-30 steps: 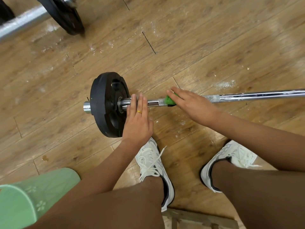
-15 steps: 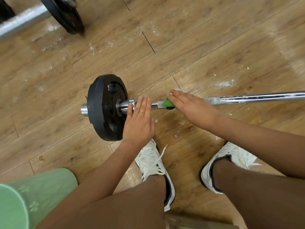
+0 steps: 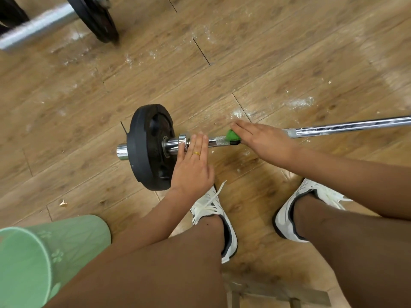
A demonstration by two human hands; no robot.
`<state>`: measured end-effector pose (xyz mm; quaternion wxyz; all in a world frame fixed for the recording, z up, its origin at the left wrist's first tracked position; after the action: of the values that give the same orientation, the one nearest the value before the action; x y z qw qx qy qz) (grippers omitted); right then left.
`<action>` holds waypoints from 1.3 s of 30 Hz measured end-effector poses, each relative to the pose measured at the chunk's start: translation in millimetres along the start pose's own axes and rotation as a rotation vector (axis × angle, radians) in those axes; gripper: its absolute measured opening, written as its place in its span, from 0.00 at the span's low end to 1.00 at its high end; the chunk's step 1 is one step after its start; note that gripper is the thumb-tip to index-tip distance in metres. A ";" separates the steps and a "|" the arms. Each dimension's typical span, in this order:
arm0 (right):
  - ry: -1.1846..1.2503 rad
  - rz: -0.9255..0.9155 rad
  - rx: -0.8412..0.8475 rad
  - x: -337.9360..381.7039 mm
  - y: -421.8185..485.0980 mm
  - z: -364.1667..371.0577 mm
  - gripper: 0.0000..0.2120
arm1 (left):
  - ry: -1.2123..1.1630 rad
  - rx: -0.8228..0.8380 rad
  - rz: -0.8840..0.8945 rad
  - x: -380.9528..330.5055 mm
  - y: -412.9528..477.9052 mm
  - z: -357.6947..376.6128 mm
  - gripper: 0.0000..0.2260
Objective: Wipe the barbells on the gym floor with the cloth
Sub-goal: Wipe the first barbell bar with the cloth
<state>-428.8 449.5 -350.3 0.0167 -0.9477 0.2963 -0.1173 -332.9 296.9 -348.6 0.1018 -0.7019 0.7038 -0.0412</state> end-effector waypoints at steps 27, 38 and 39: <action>0.021 -0.170 -0.025 17.6 -20.0 6.9 0.38 | 0.034 0.089 0.102 2.0 -10.1 6.4 0.33; 0.058 -0.102 -0.118 11.5 8.2 -1.8 0.36 | 0.066 0.057 0.108 8.9 20.5 -1.9 0.32; 0.073 -0.065 -0.132 3.8 6.4 -2.4 0.36 | 0.054 0.053 0.102 8.7 23.7 -3.4 0.32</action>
<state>-429.9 442.2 -347.8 -0.0605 -0.9510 0.2729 -0.1323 -356.7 288.2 -350.8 0.1034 -0.6608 0.7398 -0.0736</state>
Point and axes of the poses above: each hand's wrist, its own y-axis towards the middle knuckle, its own z-axis out of the palm, x = y × z, the point moved 7 cm from there along y, towards the middle knuckle, and after that the axes turned 7 degrees about -x, right-handed, at the moved point
